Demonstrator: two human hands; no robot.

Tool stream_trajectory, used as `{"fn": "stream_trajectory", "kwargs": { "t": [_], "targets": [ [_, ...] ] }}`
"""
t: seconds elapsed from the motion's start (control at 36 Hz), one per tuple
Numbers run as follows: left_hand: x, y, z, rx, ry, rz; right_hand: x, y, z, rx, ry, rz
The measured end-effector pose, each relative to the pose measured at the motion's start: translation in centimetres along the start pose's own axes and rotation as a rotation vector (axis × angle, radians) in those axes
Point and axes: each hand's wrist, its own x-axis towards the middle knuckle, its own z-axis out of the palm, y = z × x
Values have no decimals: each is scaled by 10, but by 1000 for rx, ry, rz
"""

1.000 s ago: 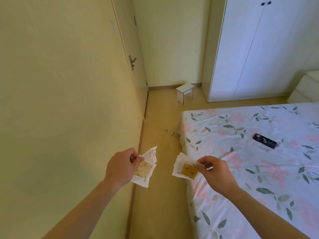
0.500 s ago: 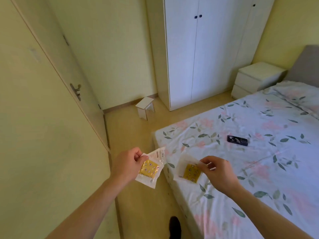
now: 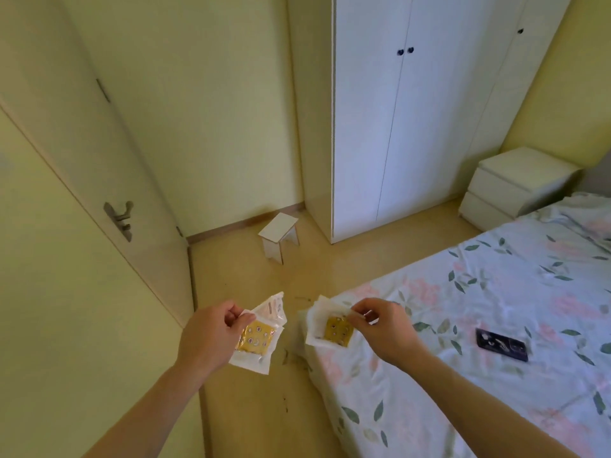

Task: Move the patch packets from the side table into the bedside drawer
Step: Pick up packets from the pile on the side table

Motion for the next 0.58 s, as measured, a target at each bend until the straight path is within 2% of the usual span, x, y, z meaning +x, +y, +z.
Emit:
{"fn": "stream_trajectory", "kwargs": {
  "t": [0.17,0.36,0.58],
  "targets": [
    [116,-38,-5,-4,-8,-7,110,-30,38,-25,-28,3],
    [257,-67,-13,-11,-96,81,224,-47,81,-89,62,69],
    [414,-53,-1,62,-240,230,316,-68,91,-36,196,208]
  ]
}}
